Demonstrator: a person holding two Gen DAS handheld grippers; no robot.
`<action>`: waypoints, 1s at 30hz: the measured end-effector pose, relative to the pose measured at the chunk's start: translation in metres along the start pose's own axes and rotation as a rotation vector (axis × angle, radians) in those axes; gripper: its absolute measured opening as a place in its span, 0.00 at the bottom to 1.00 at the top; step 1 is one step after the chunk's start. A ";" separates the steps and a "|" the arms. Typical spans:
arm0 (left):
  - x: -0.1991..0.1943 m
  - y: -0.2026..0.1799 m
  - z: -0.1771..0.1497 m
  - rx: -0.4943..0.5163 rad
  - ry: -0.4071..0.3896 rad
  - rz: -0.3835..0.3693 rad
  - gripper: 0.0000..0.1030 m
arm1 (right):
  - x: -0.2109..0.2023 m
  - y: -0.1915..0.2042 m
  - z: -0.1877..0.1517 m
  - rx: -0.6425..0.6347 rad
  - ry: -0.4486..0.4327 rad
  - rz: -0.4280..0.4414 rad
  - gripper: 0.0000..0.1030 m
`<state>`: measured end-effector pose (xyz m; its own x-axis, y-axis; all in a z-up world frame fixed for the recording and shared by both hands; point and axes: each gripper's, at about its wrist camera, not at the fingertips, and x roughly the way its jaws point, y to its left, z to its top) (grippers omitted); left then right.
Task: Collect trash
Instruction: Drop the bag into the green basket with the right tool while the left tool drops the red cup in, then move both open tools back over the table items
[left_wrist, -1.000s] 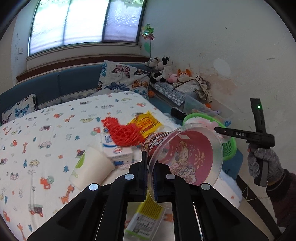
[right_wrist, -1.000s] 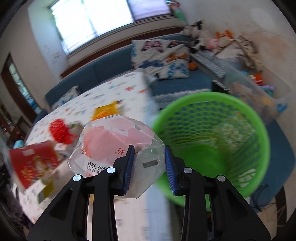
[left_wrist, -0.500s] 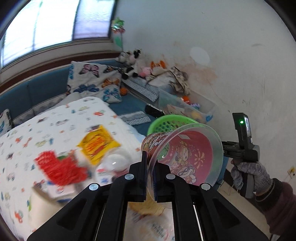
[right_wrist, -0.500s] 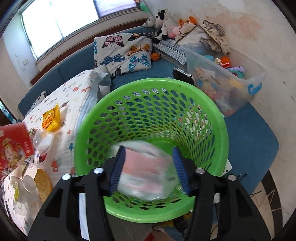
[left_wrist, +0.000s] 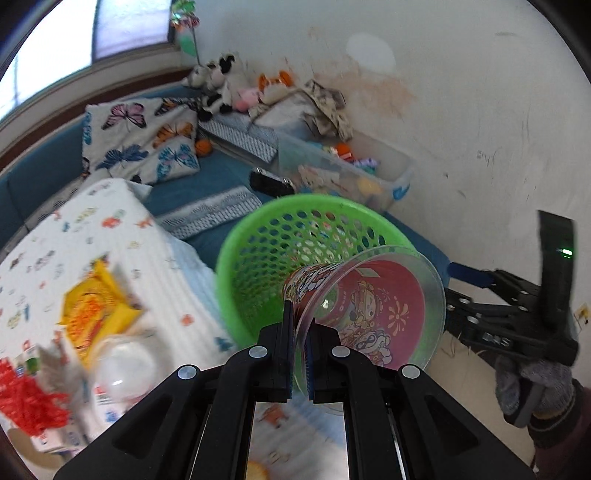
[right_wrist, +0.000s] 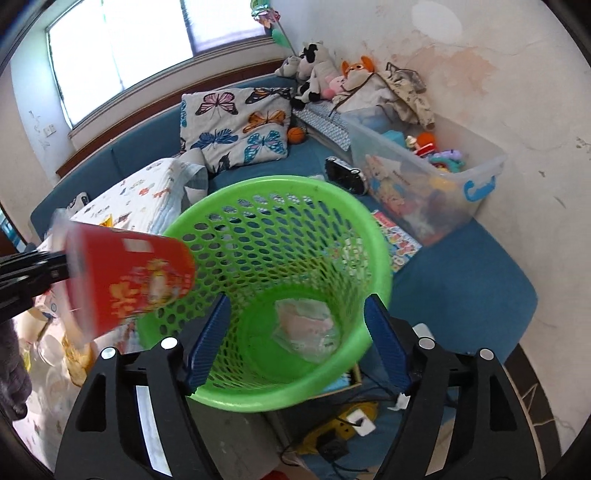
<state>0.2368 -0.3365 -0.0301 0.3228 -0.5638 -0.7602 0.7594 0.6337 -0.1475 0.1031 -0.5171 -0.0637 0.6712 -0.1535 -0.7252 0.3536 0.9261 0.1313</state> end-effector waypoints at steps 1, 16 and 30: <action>0.007 -0.002 0.001 0.001 0.014 -0.002 0.05 | -0.002 -0.002 -0.002 -0.001 -0.005 -0.010 0.72; 0.055 -0.032 0.012 -0.007 0.107 -0.055 0.19 | -0.014 -0.034 -0.026 0.048 0.003 -0.039 0.72; -0.028 -0.012 -0.013 -0.038 -0.034 -0.008 0.40 | -0.030 0.014 -0.038 -0.031 0.003 0.042 0.76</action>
<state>0.2113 -0.3220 -0.0155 0.3367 -0.5863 -0.7369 0.7404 0.6483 -0.1776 0.0634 -0.4869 -0.0659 0.6832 -0.1138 -0.7213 0.3052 0.9419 0.1405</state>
